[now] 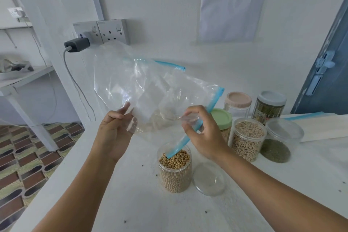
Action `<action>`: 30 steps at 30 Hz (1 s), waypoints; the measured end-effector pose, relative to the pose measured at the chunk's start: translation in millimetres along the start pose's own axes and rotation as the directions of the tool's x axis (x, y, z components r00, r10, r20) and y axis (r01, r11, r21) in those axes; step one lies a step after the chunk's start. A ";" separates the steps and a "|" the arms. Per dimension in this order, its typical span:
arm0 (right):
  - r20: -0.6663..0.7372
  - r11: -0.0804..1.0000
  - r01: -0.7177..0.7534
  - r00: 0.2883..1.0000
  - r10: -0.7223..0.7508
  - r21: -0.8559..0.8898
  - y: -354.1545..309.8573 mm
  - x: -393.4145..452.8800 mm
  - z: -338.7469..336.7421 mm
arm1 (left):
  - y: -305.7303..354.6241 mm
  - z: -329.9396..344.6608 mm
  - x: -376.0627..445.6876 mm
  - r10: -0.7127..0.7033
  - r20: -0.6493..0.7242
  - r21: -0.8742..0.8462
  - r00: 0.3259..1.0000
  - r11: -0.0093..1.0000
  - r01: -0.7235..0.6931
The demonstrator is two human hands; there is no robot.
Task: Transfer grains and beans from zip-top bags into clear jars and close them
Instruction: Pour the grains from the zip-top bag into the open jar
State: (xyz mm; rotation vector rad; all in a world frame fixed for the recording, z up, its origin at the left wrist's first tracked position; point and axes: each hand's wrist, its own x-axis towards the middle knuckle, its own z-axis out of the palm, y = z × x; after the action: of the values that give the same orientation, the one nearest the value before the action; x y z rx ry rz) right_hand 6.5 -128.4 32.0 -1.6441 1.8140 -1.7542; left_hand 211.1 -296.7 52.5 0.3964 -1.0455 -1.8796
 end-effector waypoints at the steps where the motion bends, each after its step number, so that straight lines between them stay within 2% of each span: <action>1: 0.003 0.999 -0.031 1.000 0.031 0.039 -2.0 -0.4 -0.7 | 1.3 1.1 0.1 0.005 0.000 0.005 1.000 1.000 -0.005; 6: -0.075 0.981 -0.054 0.995 0.069 0.186 -10.6 1.3 2.5 | 6.9 5.6 -0.3 0.015 -0.004 0.030 1.000 0.999 -0.015; 12: -0.120 0.985 0.005 0.993 0.016 0.172 -11.9 6.5 5.0 | 9.4 9.3 -0.4 0.024 -0.005 0.031 1.000 0.999 -0.024; 16: -0.172 0.981 0.003 0.985 0.031 0.192 -15.2 7.4 4.5 | 8.9 9.6 -0.2 0.029 0.004 0.045 1.000 0.999 -0.029; 22: -0.138 0.995 0.063 0.989 -0.052 0.073 -13.7 13.4 1.7 | 12.8 13.4 1.4 0.048 0.023 0.041 0.999 0.998 -0.049; 30: -0.024 0.994 -0.082 0.996 0.084 0.067 -0.9 -8.6 4.7 | 15.7 16.3 -2.3 0.059 0.021 0.040 0.998 0.997 -0.060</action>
State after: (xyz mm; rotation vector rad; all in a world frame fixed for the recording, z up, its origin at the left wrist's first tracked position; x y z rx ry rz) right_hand 13.8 -124.8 26.5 -1.5053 1.7875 -1.7890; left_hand 210.8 -290.0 74.3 0.3669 -1.0986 -1.8149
